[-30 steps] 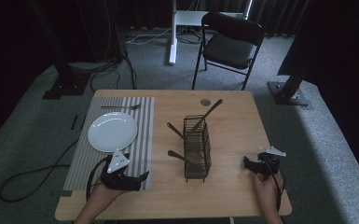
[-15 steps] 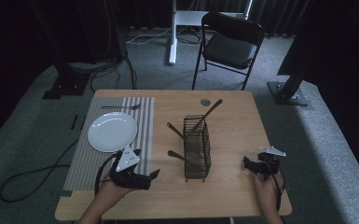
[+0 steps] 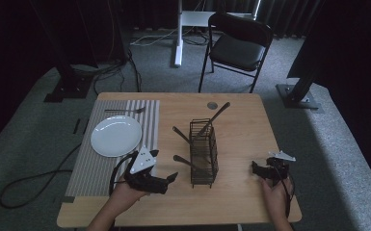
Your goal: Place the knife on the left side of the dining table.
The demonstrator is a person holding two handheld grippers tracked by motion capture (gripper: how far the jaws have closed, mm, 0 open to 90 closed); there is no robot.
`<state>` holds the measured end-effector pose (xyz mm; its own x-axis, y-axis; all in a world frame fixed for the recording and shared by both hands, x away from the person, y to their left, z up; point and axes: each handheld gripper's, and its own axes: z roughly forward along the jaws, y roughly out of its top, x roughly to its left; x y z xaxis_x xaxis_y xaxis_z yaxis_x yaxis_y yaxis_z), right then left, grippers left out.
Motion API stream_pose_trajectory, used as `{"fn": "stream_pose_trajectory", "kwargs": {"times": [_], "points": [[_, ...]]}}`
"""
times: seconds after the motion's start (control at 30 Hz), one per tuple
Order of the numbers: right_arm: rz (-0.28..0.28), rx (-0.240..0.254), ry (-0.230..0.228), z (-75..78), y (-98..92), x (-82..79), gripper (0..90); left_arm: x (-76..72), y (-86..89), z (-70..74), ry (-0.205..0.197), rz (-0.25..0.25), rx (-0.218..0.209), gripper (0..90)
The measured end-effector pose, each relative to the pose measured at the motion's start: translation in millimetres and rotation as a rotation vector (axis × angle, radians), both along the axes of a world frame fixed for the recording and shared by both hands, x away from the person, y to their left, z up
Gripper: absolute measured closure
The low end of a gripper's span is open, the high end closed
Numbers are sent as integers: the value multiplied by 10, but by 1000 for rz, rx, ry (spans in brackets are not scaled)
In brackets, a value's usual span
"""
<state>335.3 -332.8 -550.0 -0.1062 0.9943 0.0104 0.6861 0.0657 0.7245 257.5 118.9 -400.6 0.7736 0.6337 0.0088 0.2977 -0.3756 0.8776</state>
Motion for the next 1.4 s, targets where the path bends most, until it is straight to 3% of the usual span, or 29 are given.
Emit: {"fn": "stream_pose_trajectory", "kwargs": {"times": [0.13,0.17,0.27,0.57,0.77,0.8,1.13,1.4], "points": [[0,0,0,0,0,0,123,17,-64,32,-3,-8,-18,81],[0,0,0,0,0,0,123,21,-78,37,-5,-10,-24,134],[0,0,0,0,-1,0,124,28,-124,41,1,-22,-43,157],[0,1,0,0,0,0,124,32,-194,1,10,-32,-95,398],[-1,1,0,0,0,0,124,45,-226,-29,19,-25,-108,480],[-1,1,0,0,0,0,124,50,-225,-45,6,-23,-121,483],[-1,1,1,1,0,-1,124,68,-244,-55,20,-8,-149,733],[-1,1,0,0,0,0,125,118,-272,-19,29,-38,-164,789]]}}
